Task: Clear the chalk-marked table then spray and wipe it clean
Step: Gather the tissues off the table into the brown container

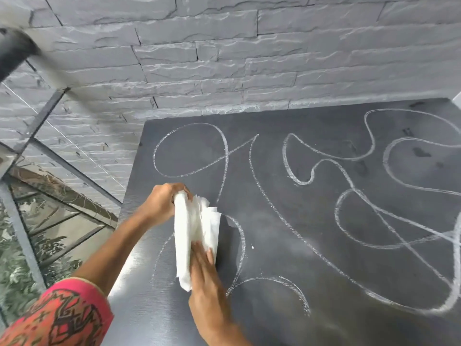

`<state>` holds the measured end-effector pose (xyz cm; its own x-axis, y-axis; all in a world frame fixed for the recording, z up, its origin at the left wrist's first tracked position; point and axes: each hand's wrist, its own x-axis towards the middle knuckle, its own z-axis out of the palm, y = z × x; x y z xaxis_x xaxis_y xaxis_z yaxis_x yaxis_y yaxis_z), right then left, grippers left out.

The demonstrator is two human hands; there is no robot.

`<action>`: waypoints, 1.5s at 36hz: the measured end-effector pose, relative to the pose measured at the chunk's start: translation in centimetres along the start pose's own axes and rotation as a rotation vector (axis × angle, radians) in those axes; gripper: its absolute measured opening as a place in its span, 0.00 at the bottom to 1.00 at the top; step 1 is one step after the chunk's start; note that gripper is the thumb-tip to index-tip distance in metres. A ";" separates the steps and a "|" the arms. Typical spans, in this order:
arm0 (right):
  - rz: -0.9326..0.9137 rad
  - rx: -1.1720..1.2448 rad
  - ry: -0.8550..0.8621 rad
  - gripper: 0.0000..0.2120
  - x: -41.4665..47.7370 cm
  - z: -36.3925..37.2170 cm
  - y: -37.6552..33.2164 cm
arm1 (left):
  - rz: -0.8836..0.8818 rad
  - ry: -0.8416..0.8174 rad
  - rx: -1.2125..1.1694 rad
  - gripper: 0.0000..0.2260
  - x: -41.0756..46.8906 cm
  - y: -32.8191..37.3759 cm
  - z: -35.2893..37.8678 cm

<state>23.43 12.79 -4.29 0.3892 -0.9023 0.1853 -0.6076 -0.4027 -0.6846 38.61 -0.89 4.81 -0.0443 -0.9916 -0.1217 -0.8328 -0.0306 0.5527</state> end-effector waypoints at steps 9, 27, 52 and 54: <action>0.037 -0.347 0.247 0.20 -0.7 0.7 -0.6 | 0.033 -0.109 0.104 0.15 1.0 -0.7 1.6; 0.064 0.197 0.374 0.21 -2.9 -3.5 -0.3 | -0.390 0.273 -0.656 0.18 -5.7 -2.2 7.5; 0.333 0.667 -0.121 0.32 -3.6 -7.5 -3.1 | -0.404 0.594 -1.132 0.27 -21.0 9.0 10.8; 0.268 0.664 -0.188 0.31 -6.1 -8.6 -3.6 | -0.402 0.687 -1.149 0.29 -23.8 10.6 11.7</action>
<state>17.30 18.42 3.07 0.4347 -0.8909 -0.1316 -0.1753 0.0597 -0.9827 24.36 23.83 3.87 0.6411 -0.7429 -0.1924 0.2036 -0.0771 0.9760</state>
